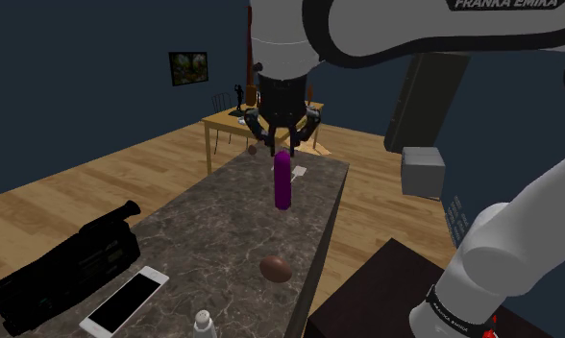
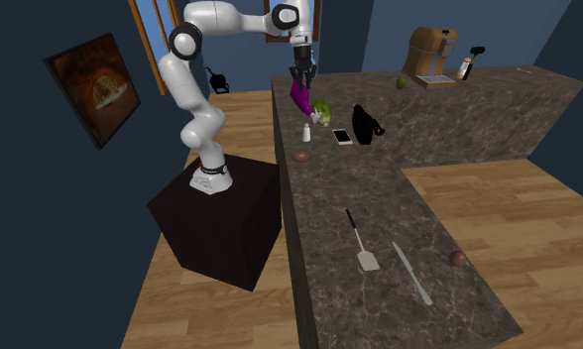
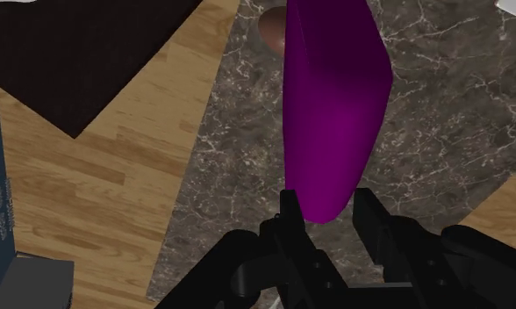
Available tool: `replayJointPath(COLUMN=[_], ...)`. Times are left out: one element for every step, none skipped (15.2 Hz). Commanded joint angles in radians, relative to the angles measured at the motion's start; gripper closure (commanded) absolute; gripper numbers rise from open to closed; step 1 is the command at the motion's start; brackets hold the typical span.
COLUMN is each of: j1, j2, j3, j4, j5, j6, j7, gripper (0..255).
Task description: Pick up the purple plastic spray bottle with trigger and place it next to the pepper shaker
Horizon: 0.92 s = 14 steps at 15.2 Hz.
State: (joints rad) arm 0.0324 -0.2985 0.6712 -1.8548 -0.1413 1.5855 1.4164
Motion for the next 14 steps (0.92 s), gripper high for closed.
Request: replayJointPath(j1=[0.012,0.018,0.023,0.029,0.035,0.042,0.049,0.057,0.066,0.079,0.095,0.118,0.147,0.183], j2=[0.030,0.044,0.060,0.078,0.098,0.121,0.146,0.175,0.208,0.244,0.285,0.330,0.379,0.429], j3=[0.051,0.074,0.097,0.121,0.147,0.173,0.201,0.229,0.259,0.287,0.316,0.341,0.363,0.380], j4=[0.041,0.057,0.075,0.094,0.115,0.137,0.160,0.185,0.212,0.240,0.271,0.303,0.338,0.375], j5=[-0.005,-0.008,-0.012,-0.018,-0.026,-0.036,-0.048,-0.064,-0.082,-0.105,-0.131,-0.162,-0.195,-0.231], j6=[-0.029,-0.041,-0.052,-0.065,-0.077,-0.091,-0.105,-0.120,-0.136,-0.154,-0.173,-0.194,-0.218,-0.243], j7=[0.064,0.093,0.122,0.153,0.185,0.218,0.253,0.289,0.328,0.368,0.411,0.456,0.501,0.546], gripper=[255,255,255,255,255,255,255,255,255,255,255,255,255,255])
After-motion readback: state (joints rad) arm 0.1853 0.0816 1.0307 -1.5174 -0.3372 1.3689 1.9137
